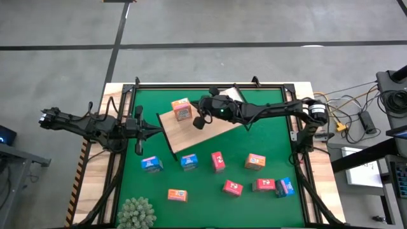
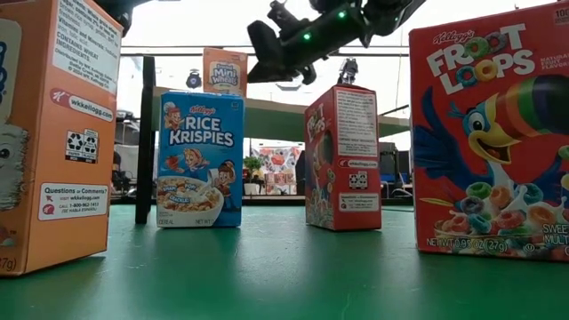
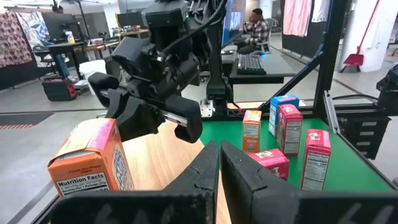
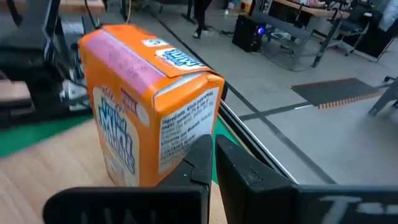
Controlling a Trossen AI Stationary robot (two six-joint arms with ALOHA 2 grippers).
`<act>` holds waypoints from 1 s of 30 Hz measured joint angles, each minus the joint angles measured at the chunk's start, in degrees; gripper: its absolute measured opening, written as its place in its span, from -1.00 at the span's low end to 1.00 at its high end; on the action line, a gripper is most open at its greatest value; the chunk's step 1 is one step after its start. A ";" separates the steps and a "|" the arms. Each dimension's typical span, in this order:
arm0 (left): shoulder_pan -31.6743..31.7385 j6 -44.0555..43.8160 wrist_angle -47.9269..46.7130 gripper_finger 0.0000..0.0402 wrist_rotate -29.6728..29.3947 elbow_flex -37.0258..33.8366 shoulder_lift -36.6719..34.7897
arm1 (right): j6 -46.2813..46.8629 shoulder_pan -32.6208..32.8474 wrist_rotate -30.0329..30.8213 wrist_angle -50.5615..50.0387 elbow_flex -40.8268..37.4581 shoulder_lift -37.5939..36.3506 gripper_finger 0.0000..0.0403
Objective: Stack cereal on shelf
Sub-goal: Put the top middle orange cereal box on the shelf
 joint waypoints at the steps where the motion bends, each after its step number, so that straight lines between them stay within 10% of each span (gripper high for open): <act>1: 0.00 0.00 0.00 -1.00 0.00 0.00 0.00 | 0.78 0.09 -0.06 1.11 0.00 0.35 -0.96; 30: 0.00 -0.02 1.33 -1.00 -0.02 0.00 0.10 | 1.31 0.12 -3.01 14.73 0.00 4.56 -0.96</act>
